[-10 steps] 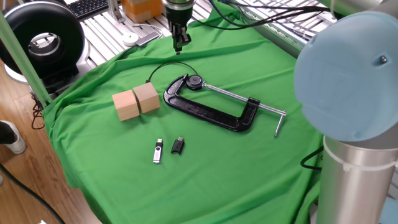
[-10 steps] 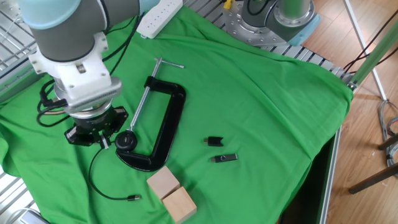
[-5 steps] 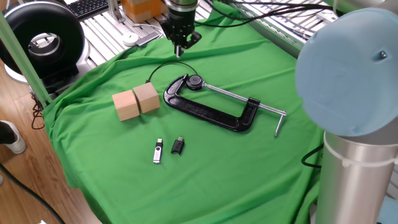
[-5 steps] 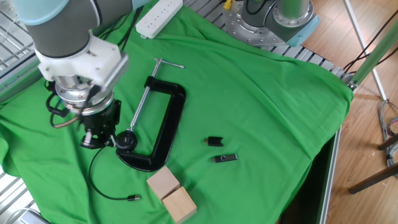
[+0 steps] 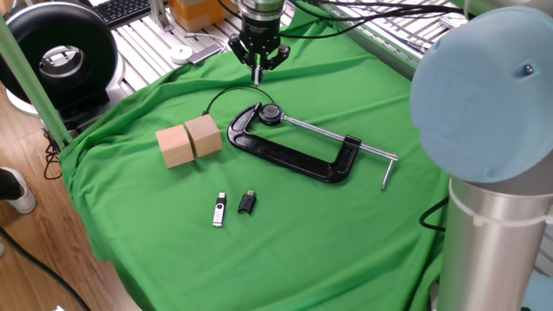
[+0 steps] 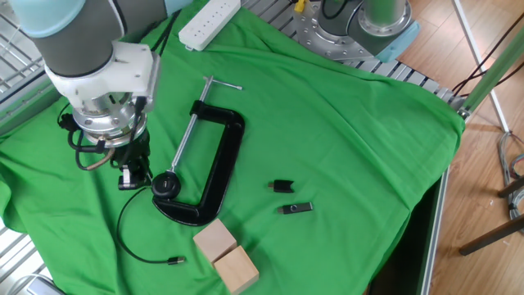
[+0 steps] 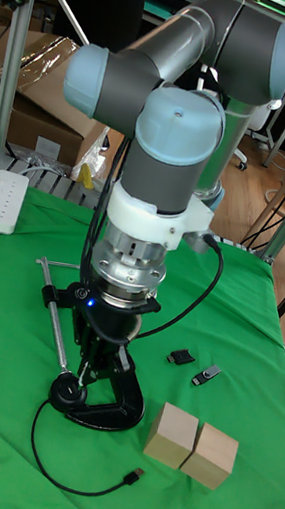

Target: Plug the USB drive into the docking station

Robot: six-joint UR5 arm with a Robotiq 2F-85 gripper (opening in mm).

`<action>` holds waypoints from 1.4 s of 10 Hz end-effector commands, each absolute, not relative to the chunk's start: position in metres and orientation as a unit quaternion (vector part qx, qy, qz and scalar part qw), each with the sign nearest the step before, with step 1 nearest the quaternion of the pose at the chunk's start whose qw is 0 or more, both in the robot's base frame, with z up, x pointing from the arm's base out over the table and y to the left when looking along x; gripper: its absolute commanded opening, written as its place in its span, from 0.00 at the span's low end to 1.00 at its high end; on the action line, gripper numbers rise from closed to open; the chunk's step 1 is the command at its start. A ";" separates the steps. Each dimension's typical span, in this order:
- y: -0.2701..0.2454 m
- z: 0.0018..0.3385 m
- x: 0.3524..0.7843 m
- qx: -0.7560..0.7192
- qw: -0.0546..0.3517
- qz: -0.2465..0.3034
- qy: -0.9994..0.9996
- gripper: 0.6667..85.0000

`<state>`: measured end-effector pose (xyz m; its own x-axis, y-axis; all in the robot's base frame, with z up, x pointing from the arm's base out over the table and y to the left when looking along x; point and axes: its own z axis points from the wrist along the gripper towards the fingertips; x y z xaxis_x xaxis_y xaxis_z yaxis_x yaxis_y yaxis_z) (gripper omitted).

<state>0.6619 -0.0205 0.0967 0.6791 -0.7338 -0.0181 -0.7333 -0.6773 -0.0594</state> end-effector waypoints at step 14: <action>-0.036 0.059 0.641 -0.956 0.034 -0.015 0.292 0.01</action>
<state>0.6470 -0.0390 0.0663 0.8303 -0.5571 0.0162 -0.5551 -0.8292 -0.0655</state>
